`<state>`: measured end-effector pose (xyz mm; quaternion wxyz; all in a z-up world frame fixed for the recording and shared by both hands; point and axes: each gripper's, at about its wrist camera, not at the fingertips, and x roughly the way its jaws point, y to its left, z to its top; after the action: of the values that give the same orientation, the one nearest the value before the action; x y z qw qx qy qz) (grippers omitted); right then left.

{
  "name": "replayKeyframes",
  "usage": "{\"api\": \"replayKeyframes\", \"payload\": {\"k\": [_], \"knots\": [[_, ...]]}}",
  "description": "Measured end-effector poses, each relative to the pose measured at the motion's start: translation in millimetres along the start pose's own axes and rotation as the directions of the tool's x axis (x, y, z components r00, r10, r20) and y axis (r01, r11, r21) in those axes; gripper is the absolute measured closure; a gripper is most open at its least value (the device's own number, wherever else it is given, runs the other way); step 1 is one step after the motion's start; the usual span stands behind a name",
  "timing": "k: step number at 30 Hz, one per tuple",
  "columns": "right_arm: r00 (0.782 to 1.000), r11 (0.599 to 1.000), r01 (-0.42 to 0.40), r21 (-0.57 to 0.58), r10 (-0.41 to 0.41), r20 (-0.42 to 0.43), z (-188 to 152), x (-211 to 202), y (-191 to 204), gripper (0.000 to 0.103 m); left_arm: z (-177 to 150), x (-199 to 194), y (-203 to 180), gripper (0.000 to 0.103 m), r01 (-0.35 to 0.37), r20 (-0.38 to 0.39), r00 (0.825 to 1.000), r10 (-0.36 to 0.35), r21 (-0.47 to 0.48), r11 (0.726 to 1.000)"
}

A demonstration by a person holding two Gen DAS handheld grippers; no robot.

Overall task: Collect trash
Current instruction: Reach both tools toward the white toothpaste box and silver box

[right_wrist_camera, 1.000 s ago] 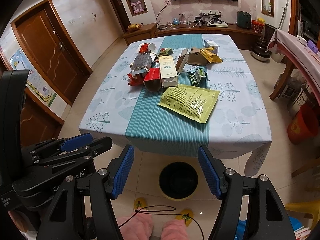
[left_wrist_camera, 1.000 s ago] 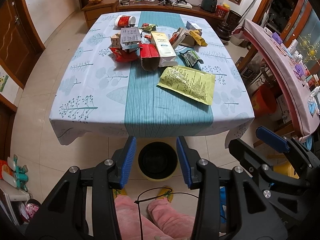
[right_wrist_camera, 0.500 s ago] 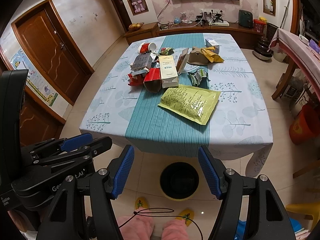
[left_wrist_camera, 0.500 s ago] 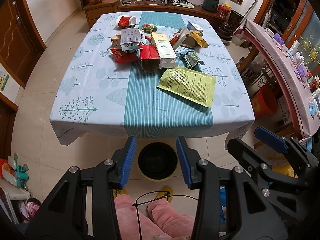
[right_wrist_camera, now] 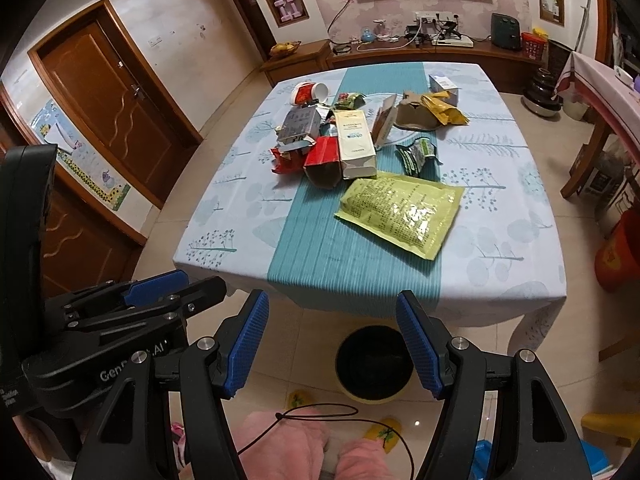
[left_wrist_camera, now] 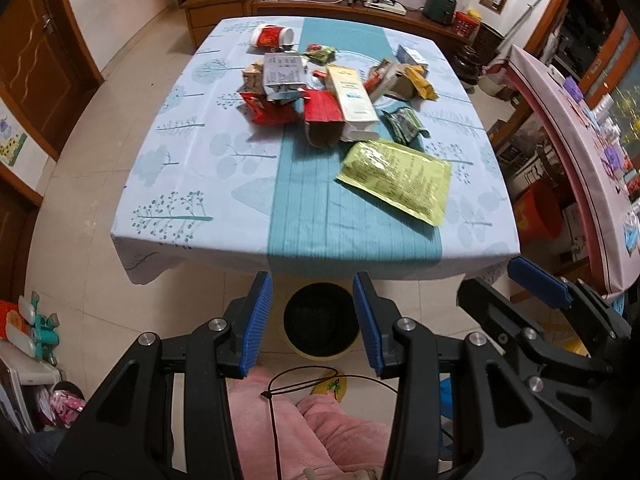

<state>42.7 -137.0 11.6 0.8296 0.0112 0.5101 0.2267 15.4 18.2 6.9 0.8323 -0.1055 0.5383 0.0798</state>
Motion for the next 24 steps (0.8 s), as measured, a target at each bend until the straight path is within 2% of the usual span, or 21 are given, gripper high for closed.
{"api": "replayKeyframes", "payload": {"k": [3, 8, 14, 16, 20, 24], "knots": [[1.000, 1.000, 0.008, -0.002, -0.008, 0.009, 12.3, 5.8, 2.2, 0.035, 13.6, 4.2, 13.5, 0.065, -0.007, 0.005, 1.000, 0.008, -0.023, 1.000], [0.999, 0.999, 0.034, 0.018, -0.034, 0.013, 44.1, 24.3, -0.3, 0.035, 53.9, 19.1, 44.4, 0.065, 0.007, -0.005, 1.000, -0.007, -0.058, 0.998], [0.997, 0.994, 0.077, 0.077, -0.077, -0.009, 98.4, 63.8, -4.3, 0.035, 133.4, 42.2, 76.2, 0.065, 0.048, -0.005, 0.999, -0.049, -0.051, 0.998], [0.997, 0.992, 0.081, 0.101, -0.079, -0.027, 115.9, 80.9, -5.7, 0.035, 165.2, 54.6, 84.2, 0.065, 0.085, -0.020, 0.996, -0.086, -0.047, 0.995], [0.995, 0.987, 0.088, 0.134, -0.081, -0.058, 160.9, 127.2, -7.2, 0.035, 221.7, 89.5, 93.0, 0.065, 0.174, -0.084, 0.981, -0.176, -0.031, 0.984], [0.991, 0.981, 0.115, 0.154, -0.103, -0.084, 194.9, 168.8, -13.5, 0.035, 266.6, 129.9, 94.0, 0.065, 0.210, -0.138, 0.968, -0.211, -0.020, 0.977]]}}
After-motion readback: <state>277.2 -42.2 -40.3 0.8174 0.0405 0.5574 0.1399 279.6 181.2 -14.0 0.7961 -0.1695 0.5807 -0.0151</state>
